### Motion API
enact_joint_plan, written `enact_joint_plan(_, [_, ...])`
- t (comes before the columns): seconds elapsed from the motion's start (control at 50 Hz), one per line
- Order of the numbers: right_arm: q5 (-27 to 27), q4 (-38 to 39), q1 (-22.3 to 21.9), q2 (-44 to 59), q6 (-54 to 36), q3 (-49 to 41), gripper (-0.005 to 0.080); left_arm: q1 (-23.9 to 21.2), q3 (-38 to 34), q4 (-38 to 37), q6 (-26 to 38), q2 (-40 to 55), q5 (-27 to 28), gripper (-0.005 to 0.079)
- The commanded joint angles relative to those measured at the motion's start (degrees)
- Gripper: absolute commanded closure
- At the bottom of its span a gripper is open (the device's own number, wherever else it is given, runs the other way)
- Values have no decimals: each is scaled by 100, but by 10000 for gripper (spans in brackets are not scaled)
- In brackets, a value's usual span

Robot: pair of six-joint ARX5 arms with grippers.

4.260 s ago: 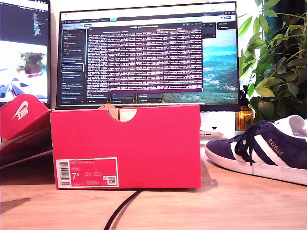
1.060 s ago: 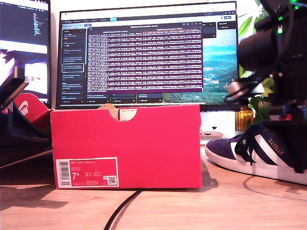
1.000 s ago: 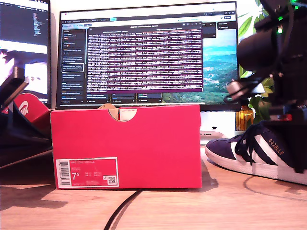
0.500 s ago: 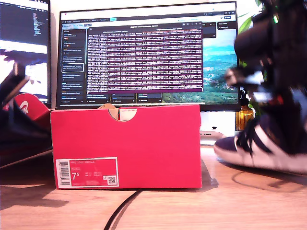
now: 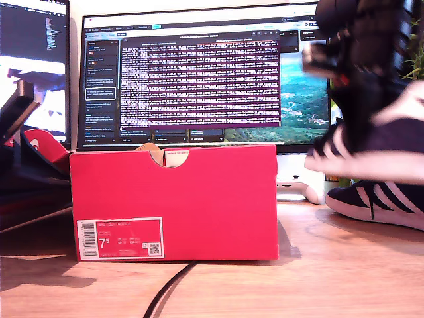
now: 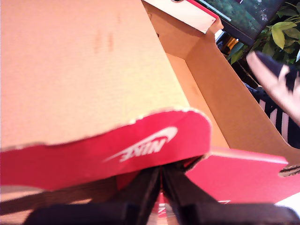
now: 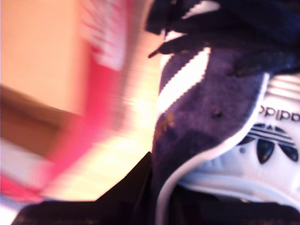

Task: Pack the blue shoes by picking the first shoe and placing it inside the red shoebox, left side, then picking and rotating the second shoe and placing it in the shoebox

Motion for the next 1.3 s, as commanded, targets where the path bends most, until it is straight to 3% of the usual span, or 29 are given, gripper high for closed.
enact_joint_plan(0.0, [-286,240,190,-76,234,332,765,-22,-81,68,31,26,7,763])
enact_joint_plan(0.26, [-763,1344,811,-76,1303,535,765,-22,-79,63,31,26,7,763])
enact_joint_plan(0.6, [-396,3163,1414,-20,2544,535,765,-22,-81,63,31,26,7,763])
enact_joint_plan(0.8, [-192,3661,1585,208,3080,535,765,-22,-81,63,33,26,7,763])
enact_joint_plan(1.28, [-197,4227,2006,1084,3427,535,765,-22,-81,63,35,26,7,763])
